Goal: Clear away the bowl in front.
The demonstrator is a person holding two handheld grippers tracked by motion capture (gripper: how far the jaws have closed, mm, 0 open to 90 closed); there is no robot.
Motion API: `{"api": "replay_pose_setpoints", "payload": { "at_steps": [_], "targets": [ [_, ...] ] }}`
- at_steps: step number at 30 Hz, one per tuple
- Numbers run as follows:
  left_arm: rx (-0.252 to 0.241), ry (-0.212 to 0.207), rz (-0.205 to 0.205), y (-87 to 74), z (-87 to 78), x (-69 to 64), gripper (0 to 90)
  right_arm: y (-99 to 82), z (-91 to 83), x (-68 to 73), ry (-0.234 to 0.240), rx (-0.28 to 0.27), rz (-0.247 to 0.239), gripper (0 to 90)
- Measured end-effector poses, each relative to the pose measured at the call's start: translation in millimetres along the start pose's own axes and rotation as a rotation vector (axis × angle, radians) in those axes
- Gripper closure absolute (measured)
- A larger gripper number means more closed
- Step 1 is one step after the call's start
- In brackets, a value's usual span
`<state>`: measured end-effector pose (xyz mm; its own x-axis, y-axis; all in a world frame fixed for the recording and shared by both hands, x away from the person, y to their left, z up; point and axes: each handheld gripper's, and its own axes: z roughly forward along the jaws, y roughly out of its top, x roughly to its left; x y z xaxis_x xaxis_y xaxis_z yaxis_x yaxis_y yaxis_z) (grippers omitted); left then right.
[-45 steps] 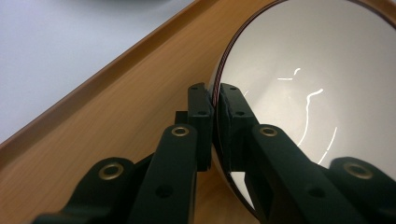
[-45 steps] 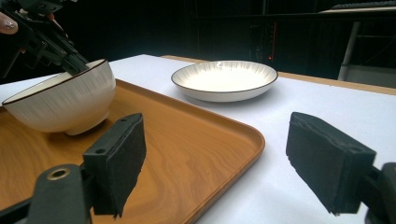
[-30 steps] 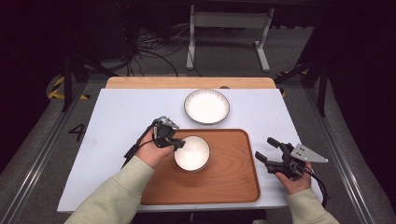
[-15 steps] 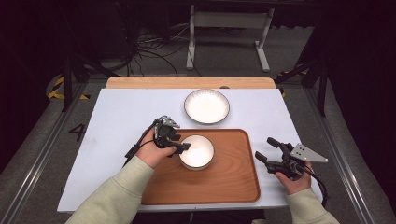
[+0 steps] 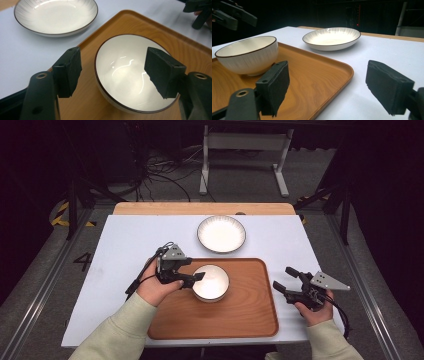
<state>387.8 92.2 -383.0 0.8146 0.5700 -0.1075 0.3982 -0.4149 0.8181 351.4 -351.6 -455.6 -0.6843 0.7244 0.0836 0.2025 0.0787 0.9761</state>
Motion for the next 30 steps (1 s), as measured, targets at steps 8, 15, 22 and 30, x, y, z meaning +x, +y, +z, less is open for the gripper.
{"api": "replay_pose_setpoints", "payload": {
  "at_steps": [8, 15, 22, 30],
  "targets": [
    [-0.078, 0.059, 0.002, -13.4, -26.4, 2.3, 26.3, 1.0, 1.0, -4.0, 0.027, 0.008, 0.032, 27.8],
    [-0.137, 0.082, 0.003, -22.9, -44.2, 5.6, 25.7, 2.3, -0.6, -4.6, 0.032, -0.023, 0.019, 27.7],
    [-0.188, 0.097, 0.004, -29.8, -63.6, 5.1, 22.5, 1.5, 0.1, -5.2, 0.025, -0.014, 0.008, 25.5],
    [-0.220, 0.122, 0.017, -36.3, -80.7, 7.9, 19.4, 1.3, 0.6, -6.2, 0.028, -0.008, 0.014, 22.9]
  ]
}}
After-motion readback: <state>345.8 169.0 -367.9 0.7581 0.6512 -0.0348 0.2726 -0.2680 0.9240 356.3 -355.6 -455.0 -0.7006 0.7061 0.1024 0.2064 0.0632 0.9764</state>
